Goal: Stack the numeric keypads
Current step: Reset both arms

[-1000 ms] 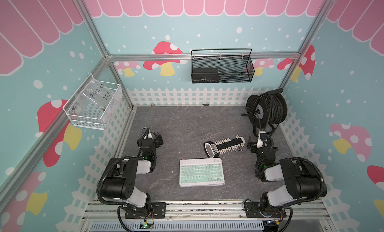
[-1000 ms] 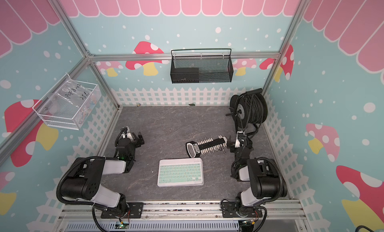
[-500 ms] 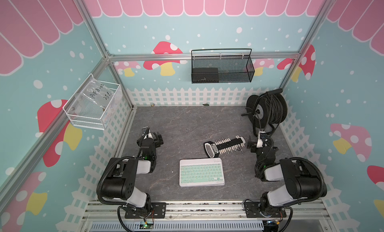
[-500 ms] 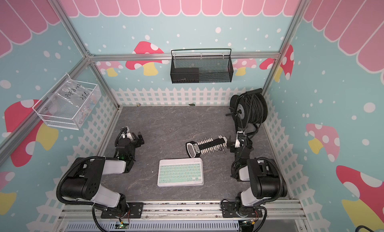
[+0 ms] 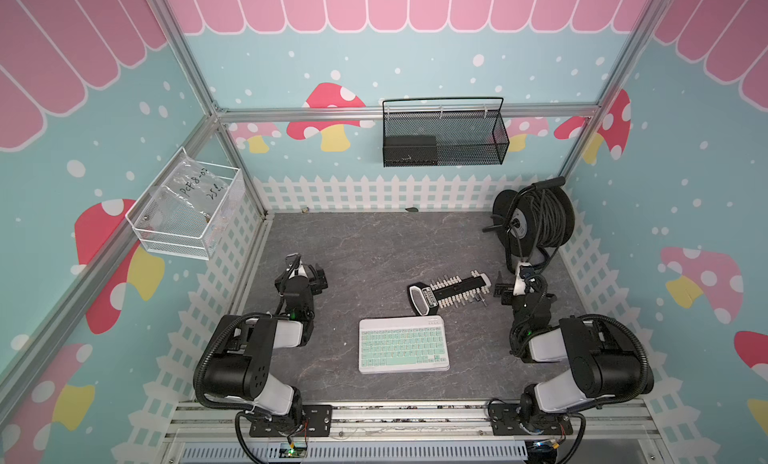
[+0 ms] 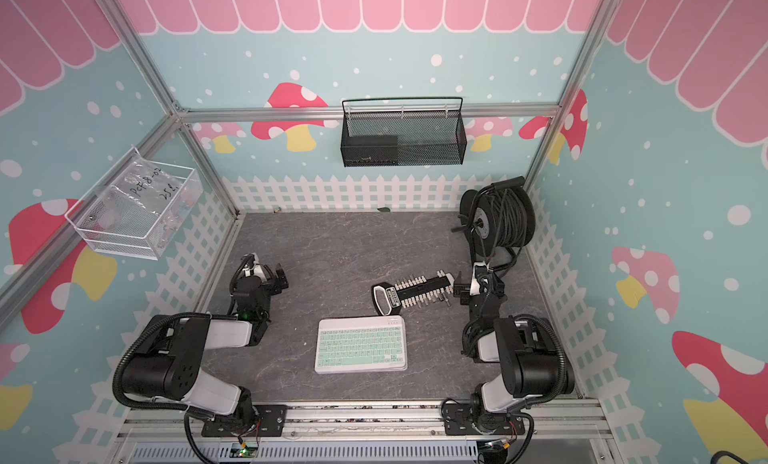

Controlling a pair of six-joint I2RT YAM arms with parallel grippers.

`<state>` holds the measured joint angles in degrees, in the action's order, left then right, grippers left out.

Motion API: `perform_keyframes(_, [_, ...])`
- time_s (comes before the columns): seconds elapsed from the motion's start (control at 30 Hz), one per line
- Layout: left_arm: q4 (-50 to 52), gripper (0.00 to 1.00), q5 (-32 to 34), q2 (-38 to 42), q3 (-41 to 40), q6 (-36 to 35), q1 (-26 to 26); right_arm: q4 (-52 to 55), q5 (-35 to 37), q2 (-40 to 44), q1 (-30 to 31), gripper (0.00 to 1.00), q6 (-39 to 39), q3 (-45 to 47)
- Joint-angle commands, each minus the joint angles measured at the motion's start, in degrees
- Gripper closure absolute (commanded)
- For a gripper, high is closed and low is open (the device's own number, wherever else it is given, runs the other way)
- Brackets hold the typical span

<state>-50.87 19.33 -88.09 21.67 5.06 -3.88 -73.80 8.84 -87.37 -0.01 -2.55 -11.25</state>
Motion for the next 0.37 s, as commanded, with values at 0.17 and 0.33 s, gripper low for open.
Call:
perform_keyframes(0.17, [-0.59,0.0,0.34,-0.47,0.83,-1.5,-0.05,-2.69,-0.77,-0.39,0.02,0.0,1.34,-0.08])
perform_keyframes(0.33, [-1.18,0.0,0.27,-0.24,0.31,-1.53,-0.06,-2.83,-0.85,-0.18,0.03,0.01,1.32,0.08])
